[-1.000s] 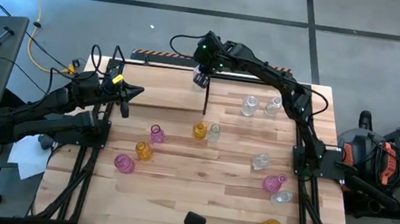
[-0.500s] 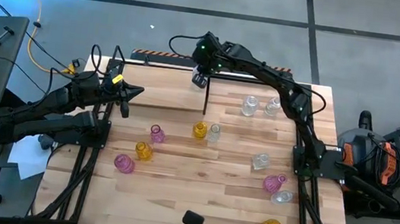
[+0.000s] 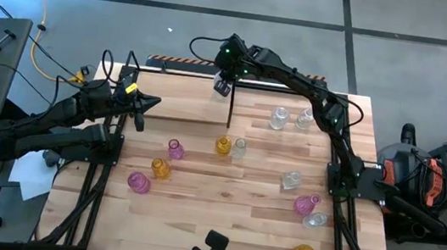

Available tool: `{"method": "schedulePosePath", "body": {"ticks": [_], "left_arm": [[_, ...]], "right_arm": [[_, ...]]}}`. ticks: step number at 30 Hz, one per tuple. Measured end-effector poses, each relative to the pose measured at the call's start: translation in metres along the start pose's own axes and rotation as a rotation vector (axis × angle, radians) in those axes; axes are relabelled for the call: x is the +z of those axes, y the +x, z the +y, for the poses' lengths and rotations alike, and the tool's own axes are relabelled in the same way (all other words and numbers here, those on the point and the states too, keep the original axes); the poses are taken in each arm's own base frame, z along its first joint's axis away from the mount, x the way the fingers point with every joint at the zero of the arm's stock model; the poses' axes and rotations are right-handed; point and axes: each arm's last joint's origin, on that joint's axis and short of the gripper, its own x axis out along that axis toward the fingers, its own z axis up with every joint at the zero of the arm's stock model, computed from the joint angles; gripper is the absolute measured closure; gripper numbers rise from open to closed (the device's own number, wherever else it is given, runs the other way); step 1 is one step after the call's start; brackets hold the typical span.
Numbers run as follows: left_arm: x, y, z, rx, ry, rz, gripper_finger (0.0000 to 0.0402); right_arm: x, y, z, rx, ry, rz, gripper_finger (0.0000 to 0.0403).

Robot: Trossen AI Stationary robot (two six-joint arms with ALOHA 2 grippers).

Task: Sort vases onto shelf
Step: Put the transparent vase in the top right corner of the shelf

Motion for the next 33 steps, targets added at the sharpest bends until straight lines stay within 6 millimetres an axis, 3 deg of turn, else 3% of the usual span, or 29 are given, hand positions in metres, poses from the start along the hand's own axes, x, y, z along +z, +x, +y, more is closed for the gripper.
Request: {"method": "schedulePosePath", "body": {"ticks": [18,33], "left_arm": [[0.0,0.0,0.0,0.0,0.002,0.0,0.0401],[0.0,0.0,0.0,0.0,0.002,0.0,0.0401]], "right_arm": [[-0.002,0.001,-0.012,-0.07,-0.001,0.005,0.0403],[0.0,0.002,-0.009,-0.075,-0.004,-0.006,0.0403]]}}
